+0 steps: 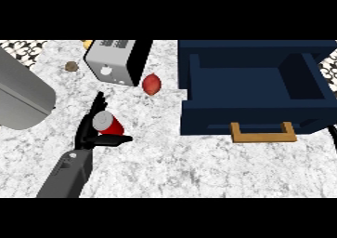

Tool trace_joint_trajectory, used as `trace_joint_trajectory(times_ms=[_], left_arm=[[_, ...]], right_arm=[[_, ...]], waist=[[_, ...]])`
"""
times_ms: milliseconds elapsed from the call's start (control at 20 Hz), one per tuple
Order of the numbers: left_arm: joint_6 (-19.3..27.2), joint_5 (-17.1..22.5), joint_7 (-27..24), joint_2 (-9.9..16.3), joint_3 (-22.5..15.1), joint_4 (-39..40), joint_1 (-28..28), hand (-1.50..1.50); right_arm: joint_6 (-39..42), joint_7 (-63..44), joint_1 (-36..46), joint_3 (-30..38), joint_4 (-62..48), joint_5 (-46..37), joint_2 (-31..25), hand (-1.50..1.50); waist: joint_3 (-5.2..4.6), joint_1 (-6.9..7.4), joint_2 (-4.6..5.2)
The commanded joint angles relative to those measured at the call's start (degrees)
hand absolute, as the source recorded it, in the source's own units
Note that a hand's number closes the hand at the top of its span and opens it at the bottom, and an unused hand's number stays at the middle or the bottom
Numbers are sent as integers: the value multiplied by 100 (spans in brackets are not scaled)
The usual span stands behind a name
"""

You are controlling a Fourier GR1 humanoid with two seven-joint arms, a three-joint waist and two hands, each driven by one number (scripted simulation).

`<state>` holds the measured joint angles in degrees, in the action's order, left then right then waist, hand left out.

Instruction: Pick up the can, place it into the drawer and close the drawer

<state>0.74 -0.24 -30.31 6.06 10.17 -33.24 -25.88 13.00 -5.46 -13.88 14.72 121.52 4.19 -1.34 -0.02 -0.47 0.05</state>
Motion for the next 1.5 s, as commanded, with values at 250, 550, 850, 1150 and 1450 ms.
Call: trace_joint_trajectory(times_ms=[250, 550, 850, 1150, 1450], left_arm=[[-22, 4, -276, -226, -62, 371, -378, 150], [-419, 300, 271, -311, -179, -454, 21, 150], [-198, 527, 370, 10, 85, -1150, 365, 150], [62, 743, 1055, 64, 65, -2430, 754, 150], [-40, 716, 1536, -66, -325, -3330, 989, 150]], right_arm=[[-154, 577, -540, -335, -11, -121, 131, -150], [-96, 433, -531, -133, 178, 49, 128, -150], [-182, -365, 209, 288, 180, 433, -288, -150], [-164, -209, -160, -9, 455, 263, -7, -150], [-545, 180, -539, -793, 481, -246, 130, -150]], waist=[[1, -25, 3], [2, 15, -11], [3, 67, -13], [4, 48, -16], [3, 35, -13]])
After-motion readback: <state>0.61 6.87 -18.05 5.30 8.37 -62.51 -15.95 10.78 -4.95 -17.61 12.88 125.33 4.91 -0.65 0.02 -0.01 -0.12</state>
